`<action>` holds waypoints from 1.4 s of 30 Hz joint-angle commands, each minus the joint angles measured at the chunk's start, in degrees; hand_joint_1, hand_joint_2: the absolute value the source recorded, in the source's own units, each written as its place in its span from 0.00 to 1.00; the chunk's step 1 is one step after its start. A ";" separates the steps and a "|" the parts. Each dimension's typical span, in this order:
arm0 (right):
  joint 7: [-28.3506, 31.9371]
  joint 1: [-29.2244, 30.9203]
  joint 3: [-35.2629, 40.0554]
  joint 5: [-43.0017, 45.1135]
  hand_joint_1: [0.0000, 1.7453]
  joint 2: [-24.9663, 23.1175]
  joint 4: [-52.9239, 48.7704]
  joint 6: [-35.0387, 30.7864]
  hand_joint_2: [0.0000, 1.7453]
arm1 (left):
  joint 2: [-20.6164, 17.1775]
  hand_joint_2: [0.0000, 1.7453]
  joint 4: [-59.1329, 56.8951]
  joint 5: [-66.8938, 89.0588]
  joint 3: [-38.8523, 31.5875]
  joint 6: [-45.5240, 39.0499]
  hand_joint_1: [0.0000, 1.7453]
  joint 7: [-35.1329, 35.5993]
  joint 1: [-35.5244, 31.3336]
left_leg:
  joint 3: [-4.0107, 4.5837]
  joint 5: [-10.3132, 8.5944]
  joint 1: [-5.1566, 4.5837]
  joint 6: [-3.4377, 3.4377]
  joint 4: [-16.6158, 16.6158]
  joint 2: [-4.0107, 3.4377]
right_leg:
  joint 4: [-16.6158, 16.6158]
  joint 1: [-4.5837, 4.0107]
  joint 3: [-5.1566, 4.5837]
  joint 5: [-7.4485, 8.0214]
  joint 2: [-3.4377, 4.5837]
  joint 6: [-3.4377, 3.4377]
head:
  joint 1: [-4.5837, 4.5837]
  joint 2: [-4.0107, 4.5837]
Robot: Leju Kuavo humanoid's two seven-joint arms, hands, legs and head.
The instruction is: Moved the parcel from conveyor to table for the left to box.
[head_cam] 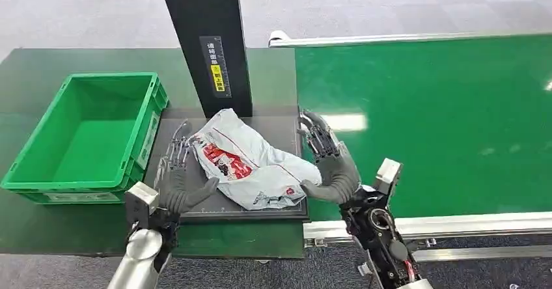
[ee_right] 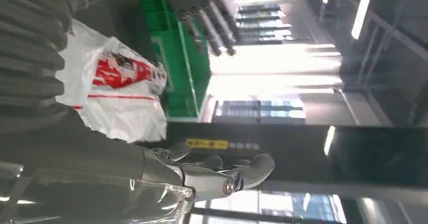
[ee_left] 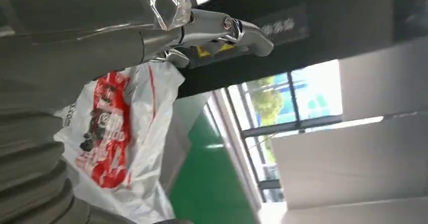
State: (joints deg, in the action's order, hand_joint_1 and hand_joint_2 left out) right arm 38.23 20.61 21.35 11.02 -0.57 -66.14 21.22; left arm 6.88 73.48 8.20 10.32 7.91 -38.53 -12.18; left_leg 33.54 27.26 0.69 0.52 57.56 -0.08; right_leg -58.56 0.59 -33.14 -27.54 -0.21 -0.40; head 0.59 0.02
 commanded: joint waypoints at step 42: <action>-8.66 -5.90 -14.03 -7.99 0.00 -8.42 -5.52 -6.09 1.00 | 8.91 1.00 -49.62 44.06 25.25 -3.27 0.72 34.68 -30.11 | -0.10 -0.05 -0.01 -0.04 -0.14 -0.09 | 0.13 0.00 0.14 0.10 0.14 0.02 | 0.02 0.00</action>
State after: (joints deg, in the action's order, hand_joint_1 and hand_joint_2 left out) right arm 32.31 12.09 9.31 3.48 -8.35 -76.46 15.45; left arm 16.68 30.54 48.47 32.28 3.63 -7.13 -41.91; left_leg 33.59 27.25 0.68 0.51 57.57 -0.06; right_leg -58.57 0.59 -33.11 -27.52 -0.20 -0.40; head 0.61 0.02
